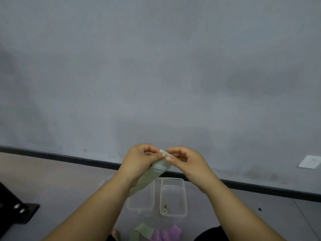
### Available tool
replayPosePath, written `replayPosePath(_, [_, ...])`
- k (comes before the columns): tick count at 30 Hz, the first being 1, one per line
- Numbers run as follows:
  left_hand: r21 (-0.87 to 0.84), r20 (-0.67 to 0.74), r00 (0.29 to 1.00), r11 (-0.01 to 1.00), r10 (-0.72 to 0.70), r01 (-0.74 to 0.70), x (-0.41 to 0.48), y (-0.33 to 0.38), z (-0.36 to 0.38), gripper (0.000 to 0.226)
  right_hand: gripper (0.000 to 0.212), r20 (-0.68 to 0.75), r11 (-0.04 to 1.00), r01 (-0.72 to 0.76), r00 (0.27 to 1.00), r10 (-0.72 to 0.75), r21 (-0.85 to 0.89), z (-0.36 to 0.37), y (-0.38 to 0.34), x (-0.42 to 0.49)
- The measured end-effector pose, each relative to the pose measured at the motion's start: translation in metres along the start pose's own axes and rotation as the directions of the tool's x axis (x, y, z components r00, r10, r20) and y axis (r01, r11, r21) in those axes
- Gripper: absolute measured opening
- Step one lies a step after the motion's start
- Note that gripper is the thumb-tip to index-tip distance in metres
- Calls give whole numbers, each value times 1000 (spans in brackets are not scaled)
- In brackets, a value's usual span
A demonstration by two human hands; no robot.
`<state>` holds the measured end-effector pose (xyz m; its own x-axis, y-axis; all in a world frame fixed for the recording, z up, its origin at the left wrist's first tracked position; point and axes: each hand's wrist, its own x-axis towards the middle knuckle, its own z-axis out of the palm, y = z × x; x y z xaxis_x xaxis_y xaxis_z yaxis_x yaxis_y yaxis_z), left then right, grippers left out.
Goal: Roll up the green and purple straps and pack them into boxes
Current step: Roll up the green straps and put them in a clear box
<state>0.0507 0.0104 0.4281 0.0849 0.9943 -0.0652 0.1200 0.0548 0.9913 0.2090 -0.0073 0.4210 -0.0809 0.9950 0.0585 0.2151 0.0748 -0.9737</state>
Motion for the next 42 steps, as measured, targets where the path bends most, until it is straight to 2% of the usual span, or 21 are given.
replayPosePath(3, [-23, -45, 999, 1000, 4, -5, 11, -3, -9, 13, 8, -72, 999, 13, 997, -9, 47, 7, 5, 15])
replayPosePath(8, [-107, -54, 998, 994, -18, 12, 27, -16, -17, 13, 5, -48, 999, 14, 999, -12, 51, 18, 18, 35])
replayPosePath(9, [-98, -72, 997, 995, -15, 8, 31, -21, -17, 14, 6, -44, 999, 14, 999, -13, 36, 20, 21, 38])
replayPosePath(11, [29, -90, 996, 999, 16, -14, 40, -35, -16, 21, 6, -24, 1000, 0, 1000, 0, 3, 19, 30, 45])
replayPosePath(13, [162, -13, 999, 986, 45, -42, 49, -47, -14, 30, 7, 15, 999, -29, 999, 29, -15, 16, 41, 50])
replayPosePath(16, [91, 119, 991, 993, 64, -75, 65, -63, -6, 17, 6, 41, 998, -63, 997, 63, -5, 11, 62, 61])
replayPosePath(18, [37, 127, 990, 997, 57, -62, 75, -73, -1, 9, 5, 37, 996, -85, 996, 83, 41, 10, 75, 69])
replayPosePath(22, [-29, 119, 993, 999, -26, 29, 100, -100, 8, 9, 6, 20, 988, -142, 990, 141, 58, 7, 102, 88])
replayPosePath(27, [-19, 136, 985, 994, -104, 107, 113, -128, 11, 7, 4, 72, 982, -176, 981, 181, -66, 11, 132, 98])
replayPosePath(29, [36, 176, 977, 993, -119, 114, 118, -136, 10, 8, 7, 112, 978, -188, 974, 197, -87, 13, 141, 101])
replayPosePath(32, [46, 228, 965, 991, -130, 123, 125, -137, 9, 4, 6, 129, 970, -237, 965, 229, 50, 11, 144, 108])
replayPosePath(37, [-144, 270, 949, 968, -160, 204, 137, -132, 5, 16, 21, 213, 857, -347, 935, 284, 382, 7, 150, 119])
replayPosePath(39, [-158, 273, 947, 964, -166, 215, 142, -133, 3, 19, 19, 223, 822, -366, 929, 296, 436, 8, 153, 124])
replayPosePath(42, [-140, 265, 947, 964, -182, 225, 146, -135, 1, 23, 23, 171, 852, -330, 944, 284, 407, 11, 157, 129])
